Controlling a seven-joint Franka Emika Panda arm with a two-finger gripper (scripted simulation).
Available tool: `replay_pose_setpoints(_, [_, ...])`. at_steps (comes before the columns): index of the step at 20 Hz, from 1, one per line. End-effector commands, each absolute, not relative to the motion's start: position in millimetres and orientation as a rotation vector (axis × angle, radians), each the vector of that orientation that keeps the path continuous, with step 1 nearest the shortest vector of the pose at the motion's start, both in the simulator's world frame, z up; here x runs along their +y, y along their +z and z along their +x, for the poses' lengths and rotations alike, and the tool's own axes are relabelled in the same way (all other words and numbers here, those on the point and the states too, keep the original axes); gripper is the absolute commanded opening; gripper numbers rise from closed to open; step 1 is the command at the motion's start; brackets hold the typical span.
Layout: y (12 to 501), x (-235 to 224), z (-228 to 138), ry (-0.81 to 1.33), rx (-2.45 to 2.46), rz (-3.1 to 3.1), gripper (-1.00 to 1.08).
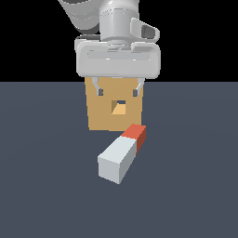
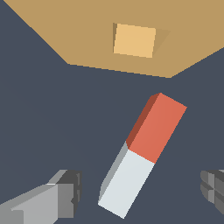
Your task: Insert the peg into the horizontal hole in a box.
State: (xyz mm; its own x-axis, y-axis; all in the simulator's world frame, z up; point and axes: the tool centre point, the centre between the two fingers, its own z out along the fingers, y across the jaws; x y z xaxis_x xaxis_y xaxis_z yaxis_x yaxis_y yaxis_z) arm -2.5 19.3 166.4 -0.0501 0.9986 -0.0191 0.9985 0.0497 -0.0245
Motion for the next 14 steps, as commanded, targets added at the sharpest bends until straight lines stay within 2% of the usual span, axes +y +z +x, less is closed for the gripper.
replay_pose_setpoints(1, [166.4, 19.3, -2.5, 0.049, -2.274, -2.163, 1.0])
replay_pose_setpoints(14, [133.3, -7.0, 3.7, 0.033, -2.07, -2.362, 1.0])
